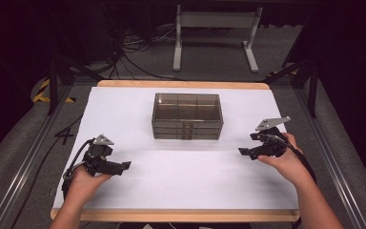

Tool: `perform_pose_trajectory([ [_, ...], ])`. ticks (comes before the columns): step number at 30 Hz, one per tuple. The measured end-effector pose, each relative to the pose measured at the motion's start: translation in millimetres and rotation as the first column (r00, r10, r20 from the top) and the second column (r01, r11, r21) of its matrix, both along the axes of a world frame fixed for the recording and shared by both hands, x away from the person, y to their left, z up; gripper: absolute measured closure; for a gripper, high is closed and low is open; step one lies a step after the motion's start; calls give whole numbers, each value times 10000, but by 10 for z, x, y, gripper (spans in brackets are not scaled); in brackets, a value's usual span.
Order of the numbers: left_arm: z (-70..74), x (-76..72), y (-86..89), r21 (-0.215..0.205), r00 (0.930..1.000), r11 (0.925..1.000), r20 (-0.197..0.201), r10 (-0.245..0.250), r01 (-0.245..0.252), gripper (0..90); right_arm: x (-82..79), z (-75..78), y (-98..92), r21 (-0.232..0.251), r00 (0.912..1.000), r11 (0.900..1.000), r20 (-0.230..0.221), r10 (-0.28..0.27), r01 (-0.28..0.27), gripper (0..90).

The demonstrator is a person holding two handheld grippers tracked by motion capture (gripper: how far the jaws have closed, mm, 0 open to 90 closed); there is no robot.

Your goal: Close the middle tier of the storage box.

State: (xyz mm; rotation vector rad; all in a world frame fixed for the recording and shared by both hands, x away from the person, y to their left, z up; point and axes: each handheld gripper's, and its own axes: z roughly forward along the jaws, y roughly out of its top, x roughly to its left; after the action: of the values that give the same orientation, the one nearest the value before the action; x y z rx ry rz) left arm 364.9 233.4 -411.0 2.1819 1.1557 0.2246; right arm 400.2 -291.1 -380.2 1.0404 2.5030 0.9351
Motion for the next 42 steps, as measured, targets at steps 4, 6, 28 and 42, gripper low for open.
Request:
perform_pose_trajectory([
  [4, -2, 1, 6, 0, 10000, 10000, 9, 45, -45, 103, -5, -56, -49, -25, 9998, 9998, 9, -191, 191, 222],
  [6, -3, -4, 5, -11, 10000, 10000, -5, 91, -91, 103, -13, -75, -58, -40, 9996, 9996, 8, -267, 267, 222],
  [28, -54, -10, -45, 189, 9999, 9998, -120, 48, -46, 101, -133, -408, -152, 385, 9975, 9969, 168, -693, 686, 222],
  [42, -79, 2, -50, 262, 9997, 9997, -232, 0, 6, 102, -131, -597, -83, 274, 9973, 9972, 205, -705, 700, 172],
])
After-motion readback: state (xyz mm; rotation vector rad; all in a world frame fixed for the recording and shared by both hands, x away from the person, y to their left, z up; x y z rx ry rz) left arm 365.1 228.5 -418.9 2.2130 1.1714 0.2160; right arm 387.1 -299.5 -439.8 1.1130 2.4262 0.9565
